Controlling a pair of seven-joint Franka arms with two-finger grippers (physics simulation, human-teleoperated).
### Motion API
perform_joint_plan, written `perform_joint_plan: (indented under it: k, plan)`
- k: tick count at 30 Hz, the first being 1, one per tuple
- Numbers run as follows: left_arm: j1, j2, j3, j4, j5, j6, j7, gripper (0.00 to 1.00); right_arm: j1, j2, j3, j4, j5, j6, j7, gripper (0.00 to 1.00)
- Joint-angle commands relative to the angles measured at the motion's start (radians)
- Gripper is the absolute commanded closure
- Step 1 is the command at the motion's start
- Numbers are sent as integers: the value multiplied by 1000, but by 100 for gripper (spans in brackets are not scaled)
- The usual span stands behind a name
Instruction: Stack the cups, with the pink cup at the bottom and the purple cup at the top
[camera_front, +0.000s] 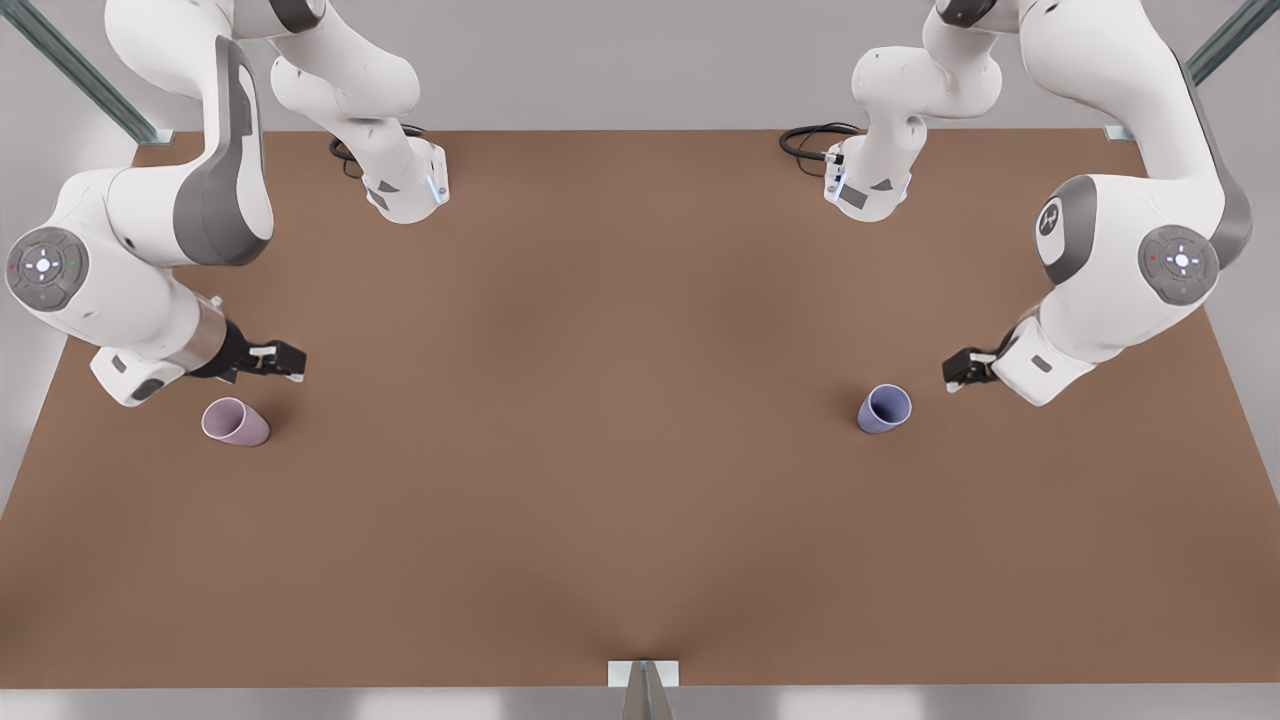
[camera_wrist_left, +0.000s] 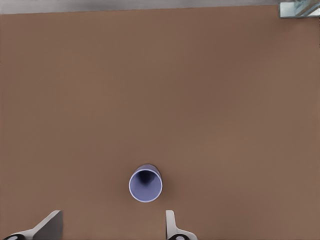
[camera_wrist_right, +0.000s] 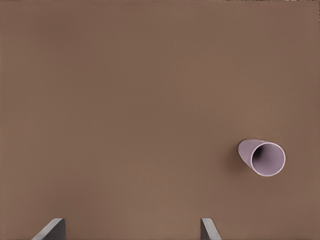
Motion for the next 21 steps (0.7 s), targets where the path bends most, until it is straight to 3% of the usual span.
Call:
perform_joint_plan:
  k: [1, 10, 17, 21]
  plan:
    - [0, 0, 0, 0, 0, 44, -24, 0, 0, -1, 0, 0, 1, 48, 19, 0]
    - [8, 18, 3, 19, -6, -74, -10, 0, -18, 97, -14, 7, -25, 58, -91, 0]
    - [8, 23, 5, 14, -6, -85, -9, 0, -216, 188, -26, -4, -102, 158, -352, 0]
    - [8, 23, 5, 14, -3, -93, -9, 0, -322, 267, -26, -71, -104, 336, -433, 0]
